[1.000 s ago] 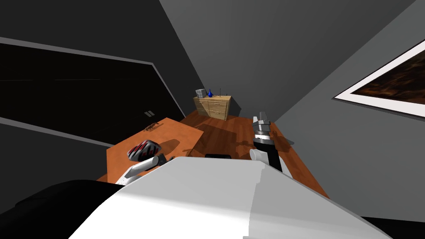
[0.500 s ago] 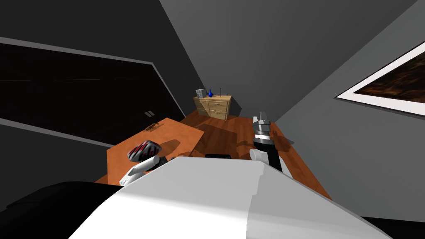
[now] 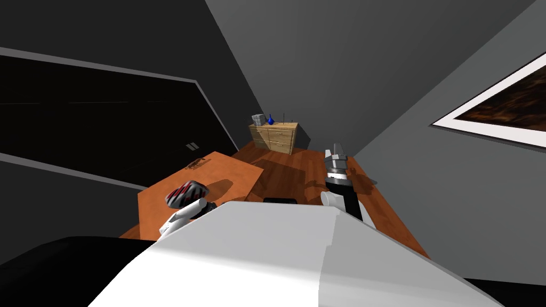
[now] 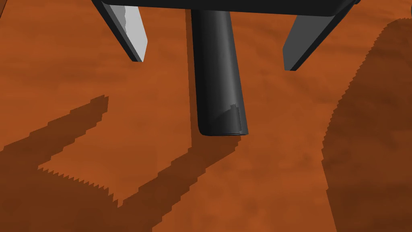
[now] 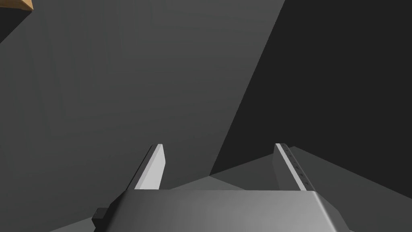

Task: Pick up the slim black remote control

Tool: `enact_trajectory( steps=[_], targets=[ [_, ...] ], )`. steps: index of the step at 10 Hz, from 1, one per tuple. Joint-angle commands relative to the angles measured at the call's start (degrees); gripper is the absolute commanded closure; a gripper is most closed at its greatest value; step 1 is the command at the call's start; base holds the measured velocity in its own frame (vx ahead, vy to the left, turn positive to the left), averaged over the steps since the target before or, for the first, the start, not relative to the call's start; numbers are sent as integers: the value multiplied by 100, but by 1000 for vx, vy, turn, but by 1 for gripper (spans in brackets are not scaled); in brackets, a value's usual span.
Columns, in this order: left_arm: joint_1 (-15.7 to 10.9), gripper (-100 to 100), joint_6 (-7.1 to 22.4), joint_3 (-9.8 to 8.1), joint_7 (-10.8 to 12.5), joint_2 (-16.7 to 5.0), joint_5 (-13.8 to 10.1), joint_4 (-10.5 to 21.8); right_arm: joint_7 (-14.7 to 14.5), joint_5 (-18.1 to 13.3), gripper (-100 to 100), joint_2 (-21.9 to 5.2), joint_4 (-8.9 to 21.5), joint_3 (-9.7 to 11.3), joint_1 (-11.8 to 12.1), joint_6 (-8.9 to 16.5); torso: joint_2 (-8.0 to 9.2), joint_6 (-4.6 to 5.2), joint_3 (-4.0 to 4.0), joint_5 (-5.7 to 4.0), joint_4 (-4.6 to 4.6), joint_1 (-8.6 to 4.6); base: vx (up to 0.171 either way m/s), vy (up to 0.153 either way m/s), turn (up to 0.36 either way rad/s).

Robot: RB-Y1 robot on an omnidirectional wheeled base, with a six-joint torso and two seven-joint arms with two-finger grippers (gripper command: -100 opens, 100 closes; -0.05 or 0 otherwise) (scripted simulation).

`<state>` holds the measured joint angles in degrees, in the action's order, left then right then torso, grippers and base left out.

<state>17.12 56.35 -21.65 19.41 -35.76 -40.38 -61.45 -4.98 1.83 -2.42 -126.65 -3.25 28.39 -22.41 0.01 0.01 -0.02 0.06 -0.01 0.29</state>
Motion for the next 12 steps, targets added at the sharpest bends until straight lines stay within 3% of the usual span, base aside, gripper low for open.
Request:
enact_trajectory(
  steps=[1,4,5,6,7,9,10,11,12],
  targets=[
    [-129,-100,186,35,1,-19,-135,254,0,0,0,0,0,0,0,0,0,0,0,0,0,0,-2,57,-8],
    [-348,-100,478,86,-4,-112,-360,643,0,0,0,0,0,0,0,0,-2,0,-1,0,0,0,4,59,-6],
    [-324,-100,378,79,-23,-91,-308,597,0,0,0,0,0,0,0,0,-2,0,-1,0,0,5,2,36,-6],
    [-332,0,403,81,-21,-95,-316,612,0,0,0,0,0,0,0,0,-1,-1,-1,-1,0,-6,1,6,-1],
    [-393,-100,208,121,-59,41,-220,772,0,0,0,0,0,0,0,0,0,-1,0,-4,0,-16,14,30,16],
    [-455,-100,16,161,-97,177,-125,934,0,0,0,0,0,0,0,0,-6,0,-3,-1,-1,-7,16,44,10],
    [-427,-100,97,144,-87,127,-164,875,0,0,0,0,0,0,0,0,-5,-1,-3,-1,-1,-5,6,20,-1],
    [-427,100,72,146,-91,136,-159,882,0,0,0,0,0,0,0,0,-3,0,-2,-3,-1,-13,0,0,0],
    [-427,100,74,146,-91,135,-159,881,0,0,0,1,0,0,0,0,-1,-1,0,-4,0,-19,0,0,0]
  ],
)
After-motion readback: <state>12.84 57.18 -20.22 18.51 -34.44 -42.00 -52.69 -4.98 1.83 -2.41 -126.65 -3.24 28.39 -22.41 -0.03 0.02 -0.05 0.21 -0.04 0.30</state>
